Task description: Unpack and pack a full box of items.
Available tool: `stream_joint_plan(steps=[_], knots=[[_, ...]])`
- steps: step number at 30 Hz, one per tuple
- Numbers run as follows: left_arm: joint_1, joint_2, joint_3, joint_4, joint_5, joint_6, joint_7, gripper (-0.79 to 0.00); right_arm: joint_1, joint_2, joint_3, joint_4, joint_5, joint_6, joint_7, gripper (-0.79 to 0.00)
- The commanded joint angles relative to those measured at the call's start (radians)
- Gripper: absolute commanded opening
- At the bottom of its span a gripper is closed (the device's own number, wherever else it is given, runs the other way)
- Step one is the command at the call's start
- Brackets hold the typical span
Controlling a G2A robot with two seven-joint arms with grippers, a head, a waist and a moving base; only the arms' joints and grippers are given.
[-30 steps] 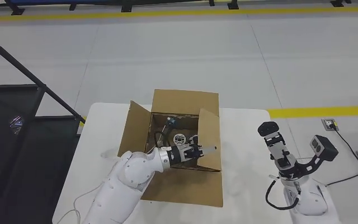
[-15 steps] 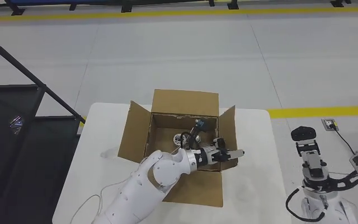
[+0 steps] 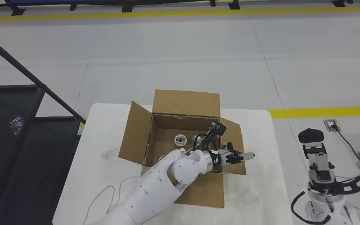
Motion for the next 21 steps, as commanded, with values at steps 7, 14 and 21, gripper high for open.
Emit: stream_joint_plan(steps=[7, 14, 21], knots=[[0.022, 0.003, -0.047, -0.076, 0.024, -0.012, 0.005, 0.0, 0.023, -0.002, 0.019, -0.002, -0.067, 0.05, -0.038, 0.0], [0.158, 0.07, -0.23, -0.339, 0.122, 0.03, -0.021, 0.0, 0.085, 0.009, 0.038, -0.039, -0.183, 0.109, 0.032, 0.0], [0.387, 0.141, -0.509, -0.651, 0.16, 0.035, -0.075, 0.0, 0.195, 0.023, -0.058, -0.099, -0.295, 0.211, 0.241, 0.0]])
